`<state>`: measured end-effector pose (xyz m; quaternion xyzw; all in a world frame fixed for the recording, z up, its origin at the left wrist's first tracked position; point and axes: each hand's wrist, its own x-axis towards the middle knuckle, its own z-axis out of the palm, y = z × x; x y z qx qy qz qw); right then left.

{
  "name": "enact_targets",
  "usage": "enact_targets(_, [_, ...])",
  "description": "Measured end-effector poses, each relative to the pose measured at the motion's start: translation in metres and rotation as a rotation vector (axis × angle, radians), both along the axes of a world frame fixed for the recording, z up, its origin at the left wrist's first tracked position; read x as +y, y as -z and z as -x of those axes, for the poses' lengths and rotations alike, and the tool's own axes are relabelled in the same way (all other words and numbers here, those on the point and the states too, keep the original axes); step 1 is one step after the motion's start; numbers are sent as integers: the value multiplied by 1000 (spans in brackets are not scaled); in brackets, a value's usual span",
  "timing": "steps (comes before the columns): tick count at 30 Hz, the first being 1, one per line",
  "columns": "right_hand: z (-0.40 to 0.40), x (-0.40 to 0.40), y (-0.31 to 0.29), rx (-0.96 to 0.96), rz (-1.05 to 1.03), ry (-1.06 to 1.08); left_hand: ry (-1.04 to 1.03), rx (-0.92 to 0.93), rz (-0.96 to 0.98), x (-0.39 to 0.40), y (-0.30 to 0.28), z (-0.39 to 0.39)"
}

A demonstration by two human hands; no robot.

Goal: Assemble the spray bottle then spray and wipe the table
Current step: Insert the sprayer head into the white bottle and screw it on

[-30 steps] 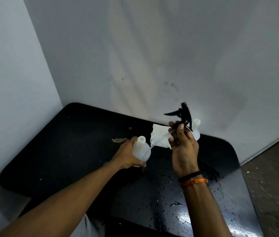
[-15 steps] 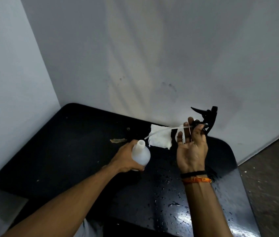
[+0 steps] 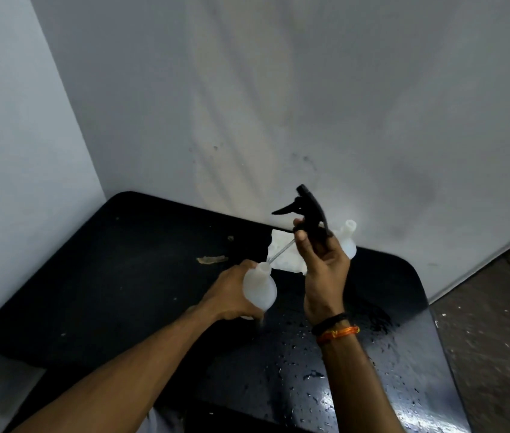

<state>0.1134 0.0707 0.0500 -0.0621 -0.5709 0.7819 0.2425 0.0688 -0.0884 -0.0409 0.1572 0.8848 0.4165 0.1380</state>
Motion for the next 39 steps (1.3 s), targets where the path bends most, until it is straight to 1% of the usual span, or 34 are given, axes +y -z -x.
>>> enact_targets(5, [0,0,0,3,-76,-92,-31,-65,-41,10,-16,-4])
enact_targets(11, [0,6,-3,-7,-163,-162,-2,-42,-139,16,-44,-10])
enact_targets(14, [-1,9,-11,21,-123,-192,11,-52,-200,15,-56,-13])
enact_targets(17, [-4,14,-18,45,-74,-239,2,-94,-309,13,-67,-18])
enact_targets(22, [-7,17,-24,38,15,-282,67,-253,-503,13,-80,-25])
enact_targets(24, [-7,22,-24,29,32,-307,94,-308,-553,14,-84,-28])
enact_targets(28, [-7,32,-24,13,85,-336,161,-396,-592,19,-90,-30])
enact_targets(31, [-7,36,-24,4,83,-344,182,-430,-622,23,-91,-29])
enact_targets(34, [-6,35,-25,-2,70,-315,178,-427,-636,26,-91,-30])
enact_targets(39, [-8,34,-23,1,93,-249,135,-366,-612,28,-90,-28])
